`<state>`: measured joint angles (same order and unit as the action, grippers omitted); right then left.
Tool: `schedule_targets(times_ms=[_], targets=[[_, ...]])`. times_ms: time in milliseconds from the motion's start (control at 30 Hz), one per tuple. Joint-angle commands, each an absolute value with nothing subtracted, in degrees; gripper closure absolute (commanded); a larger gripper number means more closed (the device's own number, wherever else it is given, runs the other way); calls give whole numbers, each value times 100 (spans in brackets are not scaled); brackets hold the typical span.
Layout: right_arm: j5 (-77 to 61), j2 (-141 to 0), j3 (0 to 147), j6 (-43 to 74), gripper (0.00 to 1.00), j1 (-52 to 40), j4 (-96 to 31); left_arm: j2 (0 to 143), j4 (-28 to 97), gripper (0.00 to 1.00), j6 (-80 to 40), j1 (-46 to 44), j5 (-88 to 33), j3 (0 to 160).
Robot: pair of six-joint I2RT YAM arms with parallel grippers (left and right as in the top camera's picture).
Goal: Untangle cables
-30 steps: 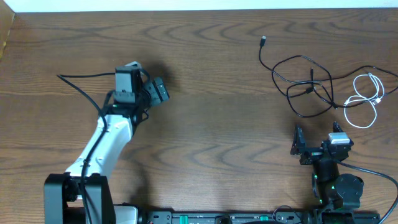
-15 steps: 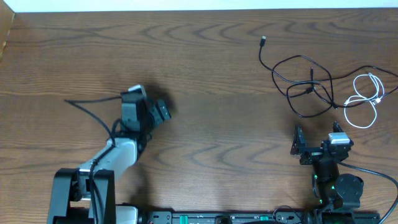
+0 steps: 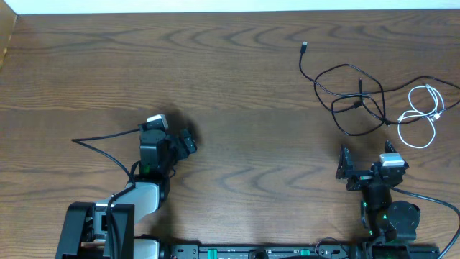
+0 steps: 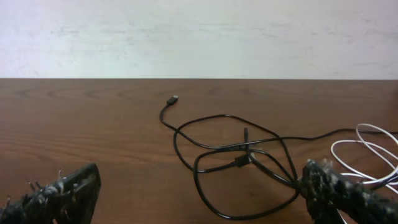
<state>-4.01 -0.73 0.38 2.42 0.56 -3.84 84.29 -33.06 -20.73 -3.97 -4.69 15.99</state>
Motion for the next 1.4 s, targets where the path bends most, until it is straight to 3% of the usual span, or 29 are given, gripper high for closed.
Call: schedule_targets(times_ms=[0, 433, 967, 1367], targets=[[-336, -32, 32, 314, 1, 45, -410, 8571, -3081, 2, -2174, -412, -467, 1302], [-336, -32, 32, 314, 1, 45, -410, 8493, -3098, 2, -2279, -434, -550, 1076], [-336, -32, 32, 314, 1, 45, -410, 7266, -3251, 2, -2279, -432, -432, 14], [-336, -32, 32, 314, 1, 45, -410, 5848, -1850, 2, -2202, -432, -198, 21]])
